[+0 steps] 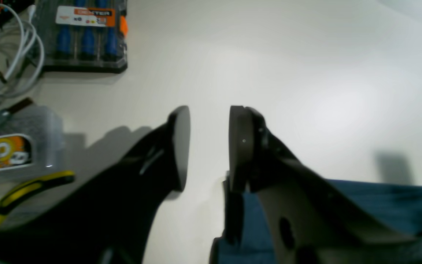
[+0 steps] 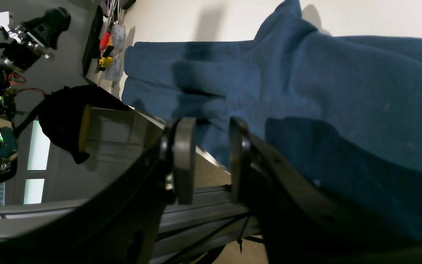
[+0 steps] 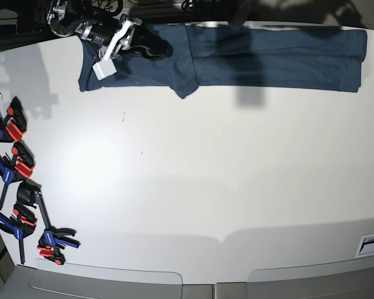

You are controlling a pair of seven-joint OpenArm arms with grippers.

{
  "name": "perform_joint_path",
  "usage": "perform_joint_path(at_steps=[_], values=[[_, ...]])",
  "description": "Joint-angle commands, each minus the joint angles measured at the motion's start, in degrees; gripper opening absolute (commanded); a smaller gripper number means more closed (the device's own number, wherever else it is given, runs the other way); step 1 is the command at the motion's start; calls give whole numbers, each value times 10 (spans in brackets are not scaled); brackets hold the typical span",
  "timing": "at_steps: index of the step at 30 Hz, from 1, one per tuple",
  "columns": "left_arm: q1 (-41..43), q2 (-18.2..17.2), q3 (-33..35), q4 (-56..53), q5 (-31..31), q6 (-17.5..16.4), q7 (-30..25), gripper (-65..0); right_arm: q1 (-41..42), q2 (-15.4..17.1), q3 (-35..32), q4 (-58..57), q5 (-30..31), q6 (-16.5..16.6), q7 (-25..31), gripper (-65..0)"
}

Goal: Fold the T-shirt properly

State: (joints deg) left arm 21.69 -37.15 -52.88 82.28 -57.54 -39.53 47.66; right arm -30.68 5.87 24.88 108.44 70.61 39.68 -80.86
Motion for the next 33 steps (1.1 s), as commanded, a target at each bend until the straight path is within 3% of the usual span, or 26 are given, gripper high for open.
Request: perform_joint_path(at_steps=[1,15,18,22,33], values=[[-1,-16,-7,10,-8,-4,-15,-486,-3,3,2,11,20,3,9,-508],[2,-14,-7,10,11,-4,-15,-480,2,5,2,11,14,3,9,-507],[2,-8,-7,10,11,-4,-15,-421,2,5,2,11,14,3,9,-507],[2,10,-7,10,11,-4,-12,-361,5,5,7,11,14,3,9,-507],[2,85,-7,9,37,-4,-15,-357,68,5,32,11,16,3,11,-507]])
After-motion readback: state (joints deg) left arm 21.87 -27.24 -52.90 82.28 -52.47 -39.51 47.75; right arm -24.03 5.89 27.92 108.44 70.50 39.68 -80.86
